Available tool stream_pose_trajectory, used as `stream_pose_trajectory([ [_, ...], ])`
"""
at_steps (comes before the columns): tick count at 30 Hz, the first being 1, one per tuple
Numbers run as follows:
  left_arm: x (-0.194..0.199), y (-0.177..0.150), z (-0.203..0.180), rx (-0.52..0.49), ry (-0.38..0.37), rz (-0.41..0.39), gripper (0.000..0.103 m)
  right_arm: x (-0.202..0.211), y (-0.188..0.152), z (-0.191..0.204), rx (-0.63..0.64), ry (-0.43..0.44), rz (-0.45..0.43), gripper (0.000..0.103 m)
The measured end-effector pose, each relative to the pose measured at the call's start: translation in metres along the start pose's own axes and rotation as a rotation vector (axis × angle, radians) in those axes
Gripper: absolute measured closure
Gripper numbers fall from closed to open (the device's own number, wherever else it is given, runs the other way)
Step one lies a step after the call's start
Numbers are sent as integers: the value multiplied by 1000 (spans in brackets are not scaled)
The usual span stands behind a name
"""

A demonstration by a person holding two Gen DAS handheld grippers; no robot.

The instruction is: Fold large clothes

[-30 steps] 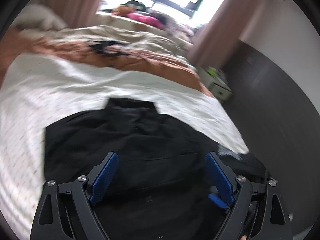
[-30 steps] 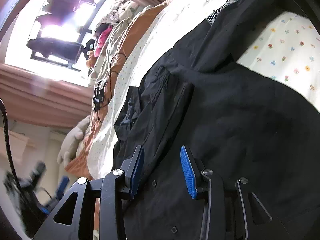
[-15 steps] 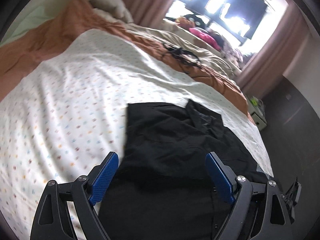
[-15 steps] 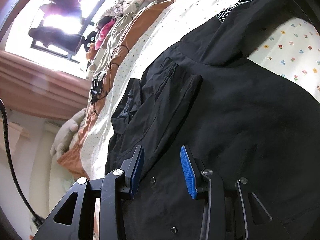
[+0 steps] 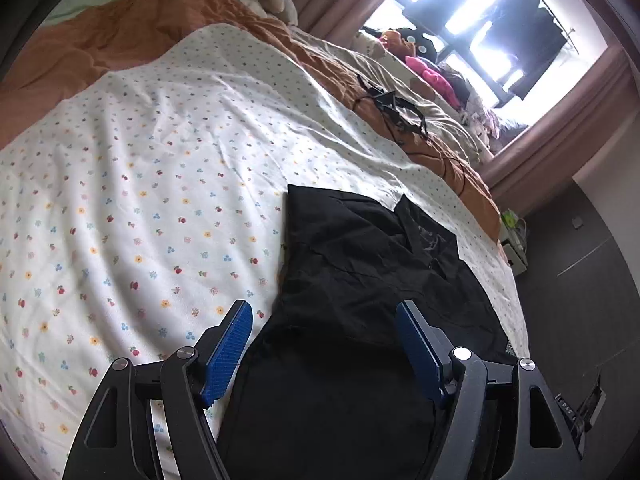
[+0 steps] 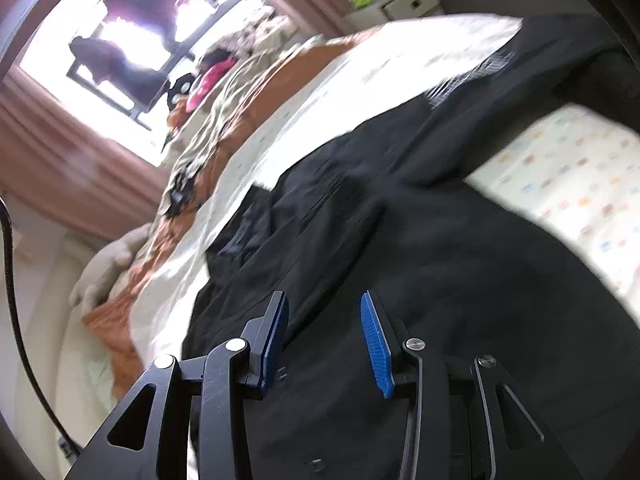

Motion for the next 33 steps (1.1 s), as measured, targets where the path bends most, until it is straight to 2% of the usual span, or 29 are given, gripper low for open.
stream_pose_trajectory([
  [4, -1, -1, -7, -15, -36, 16, 28, 23, 16, -25, -32, -44, -54, 64],
  [14, -15, -12, -28, -83, -51, 70, 27, 62, 48, -66, -79, -112, -188, 64],
  [24, -27, -21, -37, -101, -25, 90, 28, 89, 77, -121, -174, -109, -280, 64],
  [28, -34, -27, -41, -109, -12, 103, 27, 102, 92, -147, -209, -82, -326, 64],
  [33, -37, -33, -49, -129, 8, 77, 28, 120, 111, -184, -275, -35, -385, 64],
])
Point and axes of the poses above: each gripper's, at about its wrist camera, not at the fingertips, and x roughly against the way its jaws point, z to its left, y to its top, the point moved 4 cm from there along -x, roughly the way its jaws point, and after that the axes turned 6 degrees about z, right-handed, at the moved point
